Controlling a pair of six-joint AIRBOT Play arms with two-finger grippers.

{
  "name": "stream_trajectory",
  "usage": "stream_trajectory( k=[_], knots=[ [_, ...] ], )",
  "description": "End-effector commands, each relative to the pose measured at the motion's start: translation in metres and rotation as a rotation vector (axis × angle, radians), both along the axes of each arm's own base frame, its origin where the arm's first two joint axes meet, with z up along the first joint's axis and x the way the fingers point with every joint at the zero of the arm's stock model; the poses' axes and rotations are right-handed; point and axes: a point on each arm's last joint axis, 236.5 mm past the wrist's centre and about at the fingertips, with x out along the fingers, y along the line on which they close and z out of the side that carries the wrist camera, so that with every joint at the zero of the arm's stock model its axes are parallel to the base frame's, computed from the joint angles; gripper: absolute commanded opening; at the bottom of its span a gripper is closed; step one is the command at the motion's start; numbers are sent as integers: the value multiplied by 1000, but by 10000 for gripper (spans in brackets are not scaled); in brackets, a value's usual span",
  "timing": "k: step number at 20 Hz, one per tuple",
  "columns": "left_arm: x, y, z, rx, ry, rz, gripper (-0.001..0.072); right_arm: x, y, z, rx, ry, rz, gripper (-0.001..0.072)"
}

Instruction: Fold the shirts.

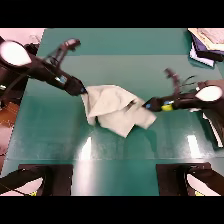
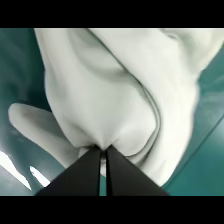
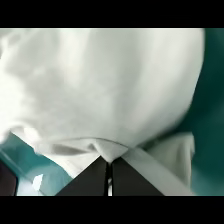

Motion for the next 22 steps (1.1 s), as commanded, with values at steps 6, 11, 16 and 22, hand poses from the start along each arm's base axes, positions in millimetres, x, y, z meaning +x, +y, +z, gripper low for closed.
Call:
stream_trajectory(
  k=[6,11,16,22],
  knots=[
    [-30,12,191,-115,-457,-10,23,-11,-68,228,-41,-554,-147,15],
    [-110,3,280,-297,-601,-110,23,-58,-73,309,-138,-729,-172,14],
    [-139,13,309,-340,-702,-97,23,-64,-103,347,-293,-749,-252,13],
    [-36,28,165,-52,-386,40,23,24,-58,270,-219,-426,-50,13]
  ],
)
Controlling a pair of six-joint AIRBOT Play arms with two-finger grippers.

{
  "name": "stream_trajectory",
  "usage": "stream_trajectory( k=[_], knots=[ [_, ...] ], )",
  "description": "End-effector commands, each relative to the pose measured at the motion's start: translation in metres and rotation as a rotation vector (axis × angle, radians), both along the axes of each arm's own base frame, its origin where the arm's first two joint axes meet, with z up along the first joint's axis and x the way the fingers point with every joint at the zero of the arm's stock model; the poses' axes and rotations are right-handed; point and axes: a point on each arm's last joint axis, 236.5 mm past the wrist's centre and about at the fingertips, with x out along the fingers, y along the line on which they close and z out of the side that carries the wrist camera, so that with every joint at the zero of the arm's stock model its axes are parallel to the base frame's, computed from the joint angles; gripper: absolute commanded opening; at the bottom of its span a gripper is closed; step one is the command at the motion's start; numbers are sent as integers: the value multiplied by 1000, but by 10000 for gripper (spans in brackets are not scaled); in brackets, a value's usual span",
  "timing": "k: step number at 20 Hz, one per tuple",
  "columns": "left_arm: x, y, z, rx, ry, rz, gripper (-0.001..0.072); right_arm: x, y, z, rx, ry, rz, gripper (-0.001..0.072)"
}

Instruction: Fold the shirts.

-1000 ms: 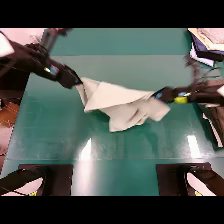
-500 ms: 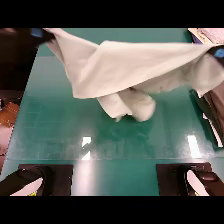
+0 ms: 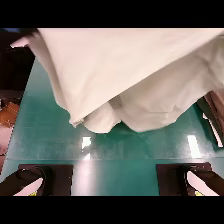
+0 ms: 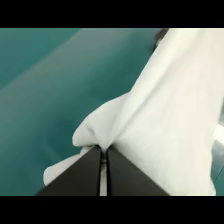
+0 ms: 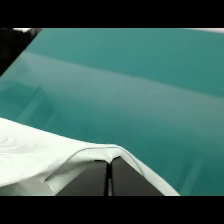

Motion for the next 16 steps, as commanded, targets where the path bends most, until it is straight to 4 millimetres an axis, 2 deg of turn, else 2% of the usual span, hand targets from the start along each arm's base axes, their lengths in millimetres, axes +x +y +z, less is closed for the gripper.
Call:
stream_trajectory(
  k=[1,3,5,7,8,10,12,13,14,15,16],
  knots=[
    [53,9,-110,176,244,70,24,50,36,-65,2,234,102,13],
    [81,13,-188,298,393,74,24,86,57,-124,-2,381,143,13],
    [108,24,-258,406,515,111,24,122,61,-179,-26,469,112,14],
    [137,32,-307,448,588,157,24,155,59,-229,-32,529,70,15],
    [152,34,-323,424,612,198,24,167,56,-246,-26,549,54,15],
    [181,48,-340,358,632,308,34,183,55,-272,-14,578,35,16],
    [201,69,-334,292,615,406,514,196,53,-282,-1,572,14,21],
    [207,81,-327,269,616,445,529,201,49,-282,7,558,0,135],
    [210,93,-319,253,621,475,529,205,45,-279,16,542,-14,459],
    [210,105,-310,240,635,500,529,206,41,-273,26,532,-21,563],
    [208,113,-302,219,656,514,529,205,35,-266,38,523,-29,551]
  ],
)
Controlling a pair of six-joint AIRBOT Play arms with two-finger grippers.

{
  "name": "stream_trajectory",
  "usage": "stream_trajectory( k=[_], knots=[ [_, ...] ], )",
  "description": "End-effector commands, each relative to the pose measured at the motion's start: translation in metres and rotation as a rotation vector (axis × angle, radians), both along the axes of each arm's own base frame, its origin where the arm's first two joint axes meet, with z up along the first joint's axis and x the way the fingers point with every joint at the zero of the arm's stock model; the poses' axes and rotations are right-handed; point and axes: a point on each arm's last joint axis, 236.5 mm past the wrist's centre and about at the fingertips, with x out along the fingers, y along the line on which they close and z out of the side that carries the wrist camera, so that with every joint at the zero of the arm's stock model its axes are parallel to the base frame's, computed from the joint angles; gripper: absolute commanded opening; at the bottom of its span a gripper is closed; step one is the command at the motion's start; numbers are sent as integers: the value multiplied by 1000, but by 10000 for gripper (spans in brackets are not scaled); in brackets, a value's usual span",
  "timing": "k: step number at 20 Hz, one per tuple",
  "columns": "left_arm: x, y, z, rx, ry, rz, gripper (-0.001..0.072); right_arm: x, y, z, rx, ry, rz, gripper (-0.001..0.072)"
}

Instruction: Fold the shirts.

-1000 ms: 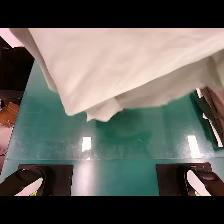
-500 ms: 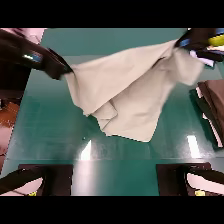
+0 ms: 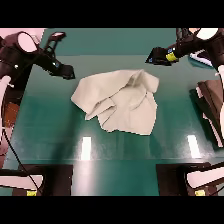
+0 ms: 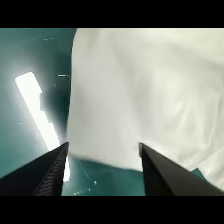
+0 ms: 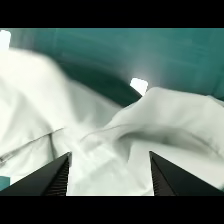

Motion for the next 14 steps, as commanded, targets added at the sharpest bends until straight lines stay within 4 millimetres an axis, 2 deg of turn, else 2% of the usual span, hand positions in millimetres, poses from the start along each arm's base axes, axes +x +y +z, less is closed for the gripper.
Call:
stream_trajectory(
  k=[1,3,4,6,11,14],
  knots=[
    [3,32,17,-70,38,119,529,8,-16,11,27,-31,-45,551],
    [-13,25,23,-163,94,113,529,0,-29,28,22,-46,-59,551],
    [-23,22,20,-180,118,108,529,-5,-34,34,18,-50,-58,552],
    [-45,15,-1,-177,159,94,529,-14,-37,46,13,-60,-53,551],
    [-132,-17,-87,-333,315,136,528,-27,-27,65,9,-93,-21,551],
    [-168,-21,-135,-357,387,154,528,-30,-21,64,7,-86,-4,551]
  ],
)
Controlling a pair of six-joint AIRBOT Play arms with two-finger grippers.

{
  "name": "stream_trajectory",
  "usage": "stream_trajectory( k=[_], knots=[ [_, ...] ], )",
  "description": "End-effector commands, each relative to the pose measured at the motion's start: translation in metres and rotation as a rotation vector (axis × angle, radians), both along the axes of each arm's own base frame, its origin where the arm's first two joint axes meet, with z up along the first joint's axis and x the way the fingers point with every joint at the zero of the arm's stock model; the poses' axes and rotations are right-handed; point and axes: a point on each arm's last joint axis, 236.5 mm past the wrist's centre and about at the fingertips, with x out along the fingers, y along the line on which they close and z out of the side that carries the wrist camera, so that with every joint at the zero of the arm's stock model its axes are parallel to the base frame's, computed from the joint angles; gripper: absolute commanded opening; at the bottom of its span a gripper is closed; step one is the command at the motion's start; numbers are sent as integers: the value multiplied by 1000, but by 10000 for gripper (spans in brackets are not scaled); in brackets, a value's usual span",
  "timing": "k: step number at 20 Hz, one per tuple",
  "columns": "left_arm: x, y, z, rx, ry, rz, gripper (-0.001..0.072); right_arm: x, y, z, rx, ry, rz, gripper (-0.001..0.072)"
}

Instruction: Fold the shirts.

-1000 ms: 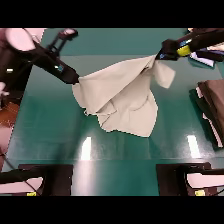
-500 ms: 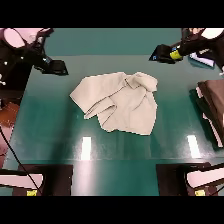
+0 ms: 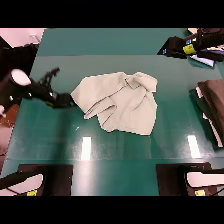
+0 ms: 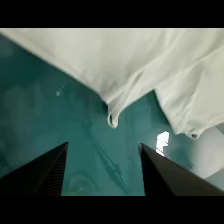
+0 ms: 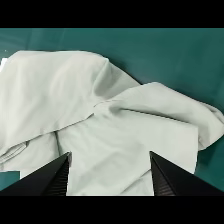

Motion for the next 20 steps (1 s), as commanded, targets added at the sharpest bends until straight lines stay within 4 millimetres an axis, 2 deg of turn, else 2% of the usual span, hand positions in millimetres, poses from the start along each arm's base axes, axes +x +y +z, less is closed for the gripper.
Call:
stream_trajectory(
  k=[1,5,7,10,15,16,18,19,20],
  knots=[
    [-37,-9,-49,-58,49,46,528,-6,6,3,-2,3,20,551],
    [-21,-21,-54,-131,-37,117,528,-14,7,-3,-8,38,36,552],
    [-16,-30,-55,-113,-78,106,528,-18,7,-6,-12,57,46,551],
    [-13,-49,-58,-91,-123,78,528,-20,7,-7,-14,65,50,551],
    [-18,-57,-74,-99,-63,90,520,-25,7,-9,-17,84,59,551],
    [-13,-57,-72,-106,-73,107,380,-27,7,-10,-20,93,65,551],
    [-10,-59,-70,-122,-78,125,219,-33,7,-13,-26,116,77,551],
    [-12,-61,-69,-128,-71,120,91,-37,7,-14,-30,133,85,552],
    [-16,-63,-67,-135,-58,100,24,-44,4,-18,-40,160,101,552]
  ],
)
